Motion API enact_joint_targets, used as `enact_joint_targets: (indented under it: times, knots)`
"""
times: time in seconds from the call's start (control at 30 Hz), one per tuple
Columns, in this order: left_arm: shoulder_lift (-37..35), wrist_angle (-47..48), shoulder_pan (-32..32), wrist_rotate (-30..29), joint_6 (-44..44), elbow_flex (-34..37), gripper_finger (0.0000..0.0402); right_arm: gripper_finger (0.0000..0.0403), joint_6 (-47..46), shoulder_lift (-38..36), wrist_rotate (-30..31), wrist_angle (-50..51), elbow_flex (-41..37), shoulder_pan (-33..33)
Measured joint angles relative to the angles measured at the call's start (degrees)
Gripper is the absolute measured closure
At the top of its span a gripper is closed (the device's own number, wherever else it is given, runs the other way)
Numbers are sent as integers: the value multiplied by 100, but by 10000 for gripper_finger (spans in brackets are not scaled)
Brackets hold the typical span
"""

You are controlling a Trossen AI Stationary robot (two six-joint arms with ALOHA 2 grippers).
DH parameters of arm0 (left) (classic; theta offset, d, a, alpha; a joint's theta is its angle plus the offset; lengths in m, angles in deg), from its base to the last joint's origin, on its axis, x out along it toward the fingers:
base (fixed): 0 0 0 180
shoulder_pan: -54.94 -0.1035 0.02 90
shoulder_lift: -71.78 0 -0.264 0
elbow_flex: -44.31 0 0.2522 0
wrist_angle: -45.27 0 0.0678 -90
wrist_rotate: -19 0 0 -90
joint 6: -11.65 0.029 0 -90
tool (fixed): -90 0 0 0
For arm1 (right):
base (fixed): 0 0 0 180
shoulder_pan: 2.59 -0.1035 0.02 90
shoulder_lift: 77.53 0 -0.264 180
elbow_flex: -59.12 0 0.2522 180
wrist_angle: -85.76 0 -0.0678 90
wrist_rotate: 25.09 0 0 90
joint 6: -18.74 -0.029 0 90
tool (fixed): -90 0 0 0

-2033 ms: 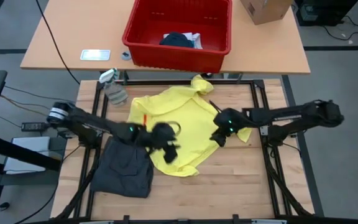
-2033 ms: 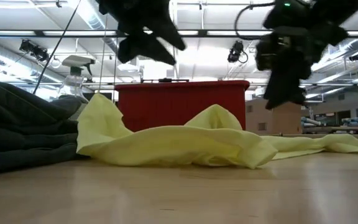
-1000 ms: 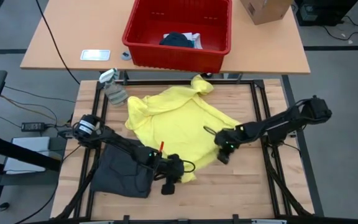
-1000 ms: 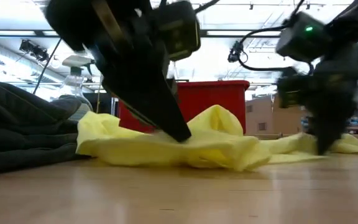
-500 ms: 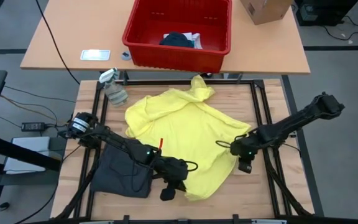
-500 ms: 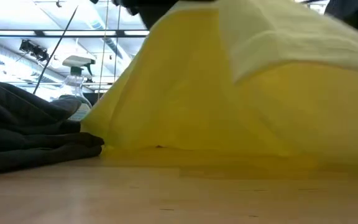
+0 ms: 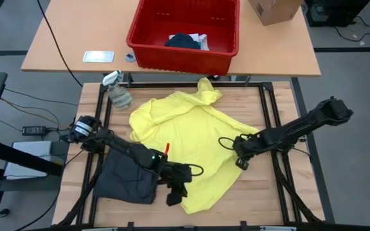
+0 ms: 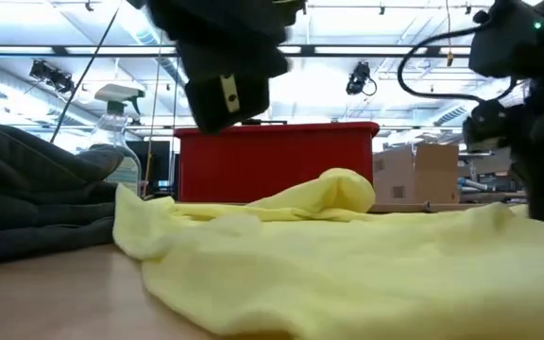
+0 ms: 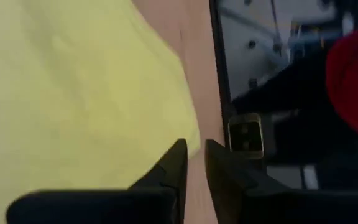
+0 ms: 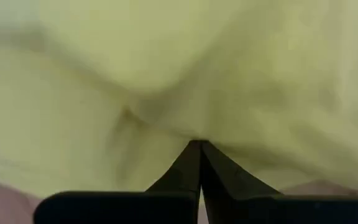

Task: Fold Laundry from Bin
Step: Fold the yellow shirt

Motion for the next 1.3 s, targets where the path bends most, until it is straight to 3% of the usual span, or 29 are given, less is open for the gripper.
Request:
enact_joint_targets:
  times: [0.17, 0.27, 0.33, 0.6, 0.7, 0.8, 0.9, 1.0, 1.1, 1.3]
  knots:
    - [-132, 91, -119, -141, -305, -8, 320, 395, -579, 101, -1629, 18, 22, -681]
    - [-170, 182, -278, -734, -646, -3, 316, 390, -1075, -72, -2418, -28, 194, -1192]
    - [-170, 190, -479, -1116, -696, -3, 315, 384, -1294, -204, -2587, -28, 376, -1455]
    - [-116, 743, -1563, -1198, -528, 3, 315, 386, -1809, -652, -1717, 1391, 1155, -1528]
    - [-116, 765, -1994, -1202, -264, 3, 315, 387, -1853, -743, -827, 1650, 1269, -1471]
    - [-90, 668, -2471, -1207, -50, 1, 315, 387, -1694, -686, 399, 1647, 1168, -1091]
    - [-66, 879, -2925, -1207, -76, 3, 315, 389, -1218, -481, 894, 1567, 1055, -320]
    - [-68, 1185, -3302, -1231, -503, 1, 315, 393, -403, -198, 754, 960, 937, 591]
    - [-66, 1707, -3545, -1227, -908, 3, 315, 395, 404, 176, 171, 132, 802, 1359]
    - [-66, 3171, -3650, -1199, -518, 2, 315, 396, 1788, 1253, -790, -370, 800, 2548]
